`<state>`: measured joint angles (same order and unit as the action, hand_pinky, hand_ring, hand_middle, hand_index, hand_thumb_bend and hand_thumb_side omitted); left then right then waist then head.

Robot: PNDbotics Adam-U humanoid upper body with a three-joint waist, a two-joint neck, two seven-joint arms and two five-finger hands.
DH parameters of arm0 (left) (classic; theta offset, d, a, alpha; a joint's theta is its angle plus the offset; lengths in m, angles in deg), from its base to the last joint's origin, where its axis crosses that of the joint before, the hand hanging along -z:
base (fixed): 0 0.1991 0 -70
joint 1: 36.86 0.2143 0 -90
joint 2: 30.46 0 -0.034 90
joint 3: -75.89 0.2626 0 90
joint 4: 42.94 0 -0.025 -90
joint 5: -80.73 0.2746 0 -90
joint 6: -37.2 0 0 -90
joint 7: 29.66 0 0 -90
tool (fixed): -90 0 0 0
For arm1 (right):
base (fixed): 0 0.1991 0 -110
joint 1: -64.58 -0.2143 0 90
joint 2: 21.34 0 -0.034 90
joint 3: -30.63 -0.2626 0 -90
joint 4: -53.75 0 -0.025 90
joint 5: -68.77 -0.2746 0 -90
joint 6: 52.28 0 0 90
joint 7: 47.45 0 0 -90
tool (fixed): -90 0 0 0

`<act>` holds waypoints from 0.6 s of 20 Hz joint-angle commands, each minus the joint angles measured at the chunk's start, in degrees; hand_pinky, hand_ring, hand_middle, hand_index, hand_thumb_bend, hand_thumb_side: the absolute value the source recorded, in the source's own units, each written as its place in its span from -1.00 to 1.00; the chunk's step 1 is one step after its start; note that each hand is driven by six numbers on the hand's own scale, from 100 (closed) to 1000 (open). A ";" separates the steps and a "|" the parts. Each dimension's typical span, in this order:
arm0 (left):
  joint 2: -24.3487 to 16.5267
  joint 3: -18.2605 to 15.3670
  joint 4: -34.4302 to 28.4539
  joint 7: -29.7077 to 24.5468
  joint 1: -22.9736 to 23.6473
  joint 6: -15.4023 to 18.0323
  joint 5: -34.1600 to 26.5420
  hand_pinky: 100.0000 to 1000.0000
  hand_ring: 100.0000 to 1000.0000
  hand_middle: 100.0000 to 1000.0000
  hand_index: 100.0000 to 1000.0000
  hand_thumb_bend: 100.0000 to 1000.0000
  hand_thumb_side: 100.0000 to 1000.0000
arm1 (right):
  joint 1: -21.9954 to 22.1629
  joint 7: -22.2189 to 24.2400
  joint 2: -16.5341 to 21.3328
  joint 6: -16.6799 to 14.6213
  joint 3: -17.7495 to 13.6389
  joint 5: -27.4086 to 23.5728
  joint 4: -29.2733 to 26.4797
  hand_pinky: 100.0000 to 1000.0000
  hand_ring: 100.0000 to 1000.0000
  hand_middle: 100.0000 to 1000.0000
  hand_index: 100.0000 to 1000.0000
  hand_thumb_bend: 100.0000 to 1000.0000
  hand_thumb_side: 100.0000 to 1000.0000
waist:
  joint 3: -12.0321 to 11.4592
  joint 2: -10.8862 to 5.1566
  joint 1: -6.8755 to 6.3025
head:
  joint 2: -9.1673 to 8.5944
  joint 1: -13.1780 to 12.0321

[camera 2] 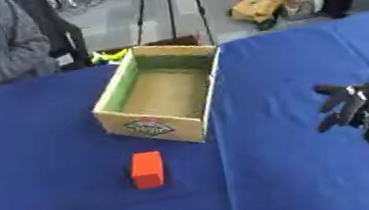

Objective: Pick up objects on the table and place them in the box.

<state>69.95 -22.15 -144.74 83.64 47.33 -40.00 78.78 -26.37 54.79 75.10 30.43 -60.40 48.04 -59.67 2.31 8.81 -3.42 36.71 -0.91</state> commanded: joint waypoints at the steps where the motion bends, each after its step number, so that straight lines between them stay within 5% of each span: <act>1: -0.98 -0.64 -1.08 -0.38 -0.37 0.02 0.37 -0.06 0.15 0.12 0.36 -0.57 1.00 | -0.24 -0.21 0.79 -0.13 -0.57 -0.21 -1.18 -0.05 0.82 0.01 -0.22 -1.00 0.68 | -0.10 -0.74 0.22 | -0.50 -0.17; 6: -1.43 -0.58 -1.27 -1.13 -0.40 -0.07 0.78 -0.05 0.16 0.14 0.39 -0.37 1.00 | -0.24 -0.18 0.83 -0.19 -0.55 -0.23 -1.18 -0.05 0.82 0.01 -0.22 -1.00 0.68 | -0.12 -0.76 0.26 | -0.52 -0.20; 9: -2.37 -0.27 -1.59 -2.93 -0.44 -0.16 2.11 -0.03 0.20 0.17 0.44 -0.01 0.55 | -0.23 -0.16 0.86 -0.21 -0.53 -0.27 -1.18 -0.05 0.82 0.01 -0.22 -1.00 0.67 | -0.07 -0.80 0.30 | -0.60 -0.24; 12: -4.95 0.84 -2.15 -5.47 -0.50 -0.92 4.57 -0.01 0.21 0.20 0.45 0.07 0.11 | -0.25 -0.11 0.98 -0.27 -0.48 -0.34 -1.18 -0.05 0.82 0.01 -0.22 -1.00 0.67 | 0.09 -0.88 0.28 | -0.72 -0.29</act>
<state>67.39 -21.55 -145.50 79.21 47.32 -40.76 82.30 -26.37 54.78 75.10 30.42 -60.40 47.99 -59.67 2.42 8.69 -3.39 36.65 -0.96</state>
